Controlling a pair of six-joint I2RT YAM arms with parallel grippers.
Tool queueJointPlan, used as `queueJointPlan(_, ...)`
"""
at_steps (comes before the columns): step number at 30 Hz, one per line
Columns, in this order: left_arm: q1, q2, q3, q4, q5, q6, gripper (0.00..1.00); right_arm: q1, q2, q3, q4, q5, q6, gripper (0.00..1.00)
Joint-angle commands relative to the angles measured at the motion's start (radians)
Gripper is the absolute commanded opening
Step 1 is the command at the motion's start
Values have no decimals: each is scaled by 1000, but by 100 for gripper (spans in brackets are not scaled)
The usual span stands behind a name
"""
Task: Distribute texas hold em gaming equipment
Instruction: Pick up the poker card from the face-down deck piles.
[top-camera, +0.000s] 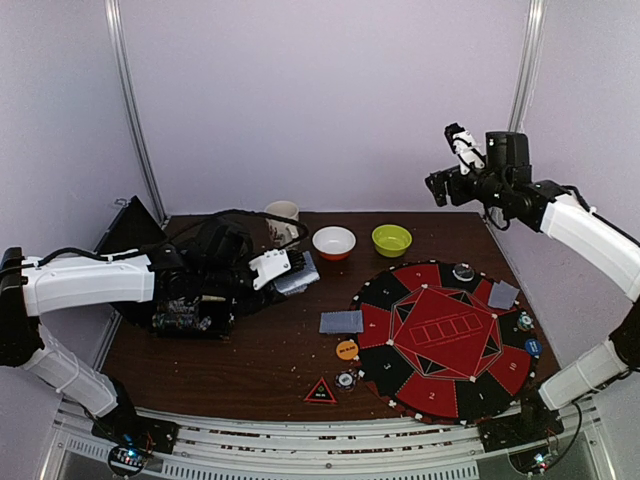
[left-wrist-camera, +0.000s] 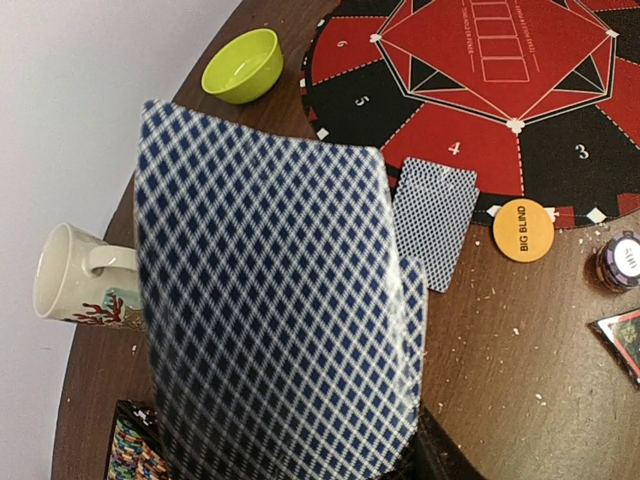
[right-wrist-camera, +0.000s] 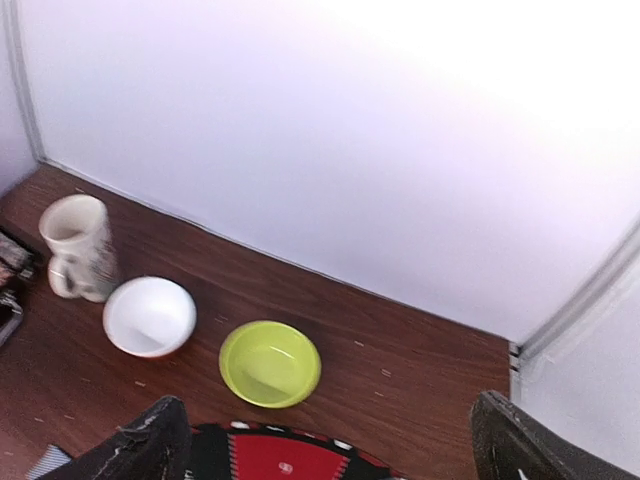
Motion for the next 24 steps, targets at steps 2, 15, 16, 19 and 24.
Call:
queueJointPlan(2,-3,-23,5,63,15,-9,45,135,58,27,33,-369,246,95)
queueJointPlan(15,-3,-21,2,68,26,-8,45,354,300,54,94,-713,392,76)
queueJointPlan(16,-2,-21,1,69,27,-8,45,365,318,61,90,-719,391,76)
queueJointPlan(19,-2,-21,1,68,27,-9,45,383,363,89,85,-729,393,73)
queueJointPlan(24,-2,-16,1,68,27,-9,45,398,410,124,98,-748,404,58)
